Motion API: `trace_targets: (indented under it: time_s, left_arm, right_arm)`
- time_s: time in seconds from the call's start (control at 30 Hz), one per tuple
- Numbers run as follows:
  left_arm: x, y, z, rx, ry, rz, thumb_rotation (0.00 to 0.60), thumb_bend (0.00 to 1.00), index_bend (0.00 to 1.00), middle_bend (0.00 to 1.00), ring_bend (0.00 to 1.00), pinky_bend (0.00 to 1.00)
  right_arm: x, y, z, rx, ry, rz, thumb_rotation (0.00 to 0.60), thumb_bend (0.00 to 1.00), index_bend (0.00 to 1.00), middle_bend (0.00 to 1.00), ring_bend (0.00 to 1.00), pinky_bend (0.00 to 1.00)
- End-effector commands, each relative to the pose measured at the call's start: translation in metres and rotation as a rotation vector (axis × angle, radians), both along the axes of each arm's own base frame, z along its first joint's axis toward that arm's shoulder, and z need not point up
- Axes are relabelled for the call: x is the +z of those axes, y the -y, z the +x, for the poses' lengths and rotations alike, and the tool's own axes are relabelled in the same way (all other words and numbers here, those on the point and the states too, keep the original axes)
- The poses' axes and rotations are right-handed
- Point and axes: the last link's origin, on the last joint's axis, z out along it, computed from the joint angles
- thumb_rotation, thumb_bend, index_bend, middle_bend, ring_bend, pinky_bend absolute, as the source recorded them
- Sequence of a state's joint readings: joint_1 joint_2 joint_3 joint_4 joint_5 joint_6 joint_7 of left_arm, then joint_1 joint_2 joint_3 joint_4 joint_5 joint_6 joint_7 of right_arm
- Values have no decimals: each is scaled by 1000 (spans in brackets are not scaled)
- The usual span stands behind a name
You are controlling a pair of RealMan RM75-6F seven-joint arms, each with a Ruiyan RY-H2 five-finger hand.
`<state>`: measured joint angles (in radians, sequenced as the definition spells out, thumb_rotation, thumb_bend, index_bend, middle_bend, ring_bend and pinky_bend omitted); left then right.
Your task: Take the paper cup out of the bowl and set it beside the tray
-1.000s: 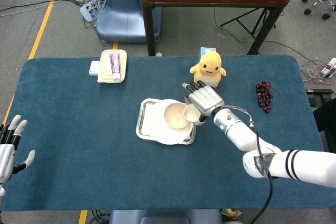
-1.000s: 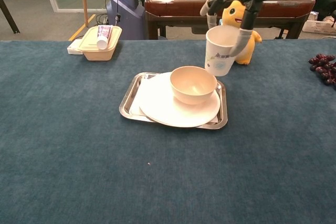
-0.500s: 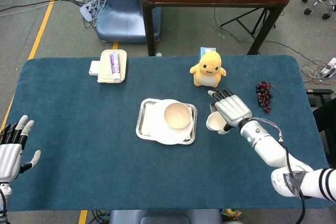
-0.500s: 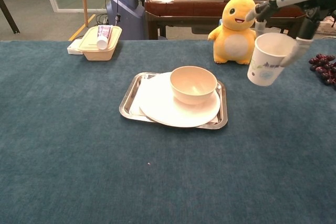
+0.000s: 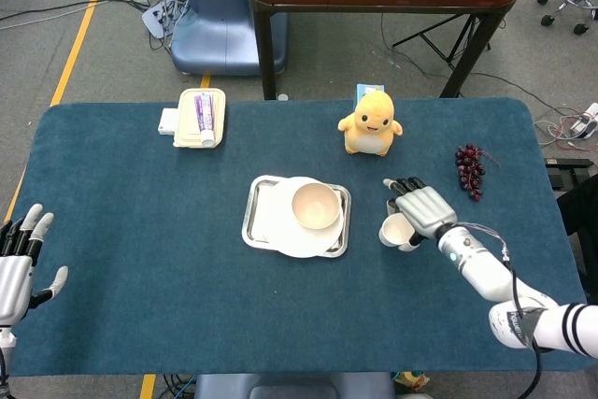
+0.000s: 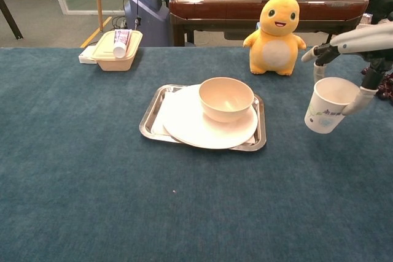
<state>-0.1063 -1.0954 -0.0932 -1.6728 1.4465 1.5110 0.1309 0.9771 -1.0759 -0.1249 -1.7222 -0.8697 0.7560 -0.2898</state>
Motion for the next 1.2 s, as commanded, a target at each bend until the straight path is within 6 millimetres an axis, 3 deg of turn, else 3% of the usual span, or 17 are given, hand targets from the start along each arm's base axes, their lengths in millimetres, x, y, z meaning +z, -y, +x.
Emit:
trace_targets:
  time_s: [0.03, 0.53, 0.6, 0.67, 0.77, 0.87, 0.97, 1.2]
  left_arm:
    - [1, 1, 0, -1, 4, 1, 600, 324, 0, 0, 0, 0]
    - [7, 4, 0, -8, 24, 20, 600, 324, 0, 0, 0, 0]
    - [8, 5, 0, -9, 27, 23, 600, 324, 0, 0, 0, 0]
    - [9, 5, 0, -11, 26, 23, 600, 324, 0, 0, 0, 0]
    - [9, 5, 0, -10, 28, 23, 600, 324, 0, 0, 0, 0]
    - [9, 5, 0, -9, 28, 23, 600, 324, 0, 0, 0, 0]
    - [9, 5, 0, -9, 27, 22, 600, 324, 0, 0, 0, 0]
    - [5, 4, 0, -6, 16, 9, 600, 324, 0, 0, 0, 0]
  right_arm:
    - [-11, 3, -5, -13, 11, 18, 600, 138, 405, 58, 0, 0]
    - [-41, 26, -4, -13, -20, 57, 600, 119, 402, 41, 0, 0]
    - [-41, 25, -2, -16, -15, 63, 600, 108, 358, 28, 0, 0]
    - [-39, 24, -1, -18, -11, 71, 600, 103, 242, 9, 0, 0]
    - [-32, 22, 3, -15, -9, 77, 600, 96, 86, 0, 0, 0]
    - [-23, 18, 7, -10, -9, 76, 600, 88, 16, 0, 0, 0]
    - [-10, 13, 14, 3, -2, 63, 600, 87, 9, 0, 0, 0]
    - [47, -20, 42, 79, 55, -63, 600, 85, 9, 0, 0, 0]
